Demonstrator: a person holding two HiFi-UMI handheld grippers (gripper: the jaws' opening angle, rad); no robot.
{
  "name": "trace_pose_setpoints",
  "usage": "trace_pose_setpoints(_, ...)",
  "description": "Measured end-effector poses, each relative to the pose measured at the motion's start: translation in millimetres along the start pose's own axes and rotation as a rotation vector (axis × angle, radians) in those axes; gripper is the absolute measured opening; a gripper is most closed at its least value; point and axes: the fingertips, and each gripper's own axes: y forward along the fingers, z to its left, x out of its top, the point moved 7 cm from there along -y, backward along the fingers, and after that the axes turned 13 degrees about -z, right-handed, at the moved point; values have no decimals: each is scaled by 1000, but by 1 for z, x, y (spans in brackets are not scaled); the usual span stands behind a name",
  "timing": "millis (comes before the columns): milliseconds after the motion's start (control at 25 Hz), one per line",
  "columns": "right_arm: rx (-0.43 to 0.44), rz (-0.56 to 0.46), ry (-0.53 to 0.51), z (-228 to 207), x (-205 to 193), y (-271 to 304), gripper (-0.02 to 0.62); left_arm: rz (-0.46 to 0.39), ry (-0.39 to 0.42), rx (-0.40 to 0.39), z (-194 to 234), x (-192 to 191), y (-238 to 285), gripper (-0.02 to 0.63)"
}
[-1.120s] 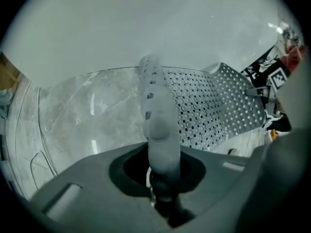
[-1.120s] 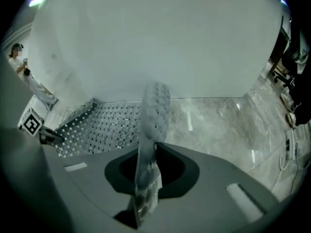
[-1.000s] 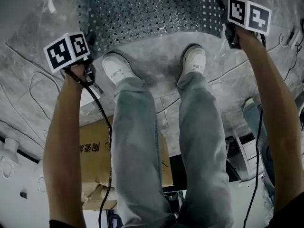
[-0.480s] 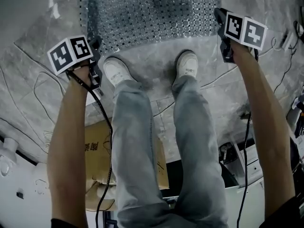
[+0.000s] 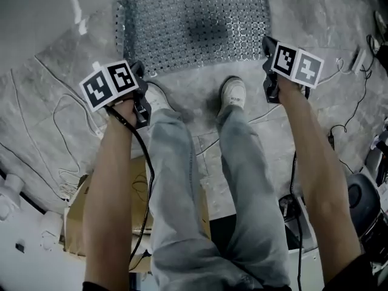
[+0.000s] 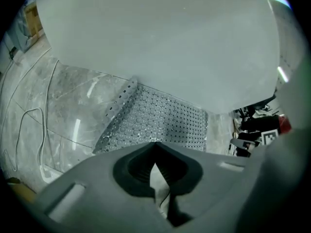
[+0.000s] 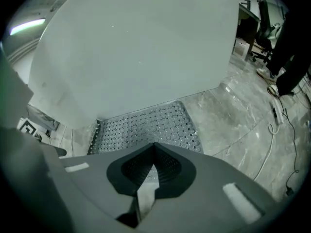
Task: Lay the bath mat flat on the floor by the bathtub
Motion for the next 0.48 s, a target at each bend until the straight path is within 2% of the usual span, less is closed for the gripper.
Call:
trace_pose_setpoints(120, 21, 5, 36, 3, 7, -21, 6, 3, -6, -34, -19, -7, -16, 3)
trace_pose_setpoints(280, 92, 25, 64, 20, 8, -52, 6, 28, 33, -74, -39, -19, -45, 3)
trace_pose_setpoints(480, 120, 50, 52, 25, 21, -91, 6, 23, -4, -125, -80, -32, -82, 3)
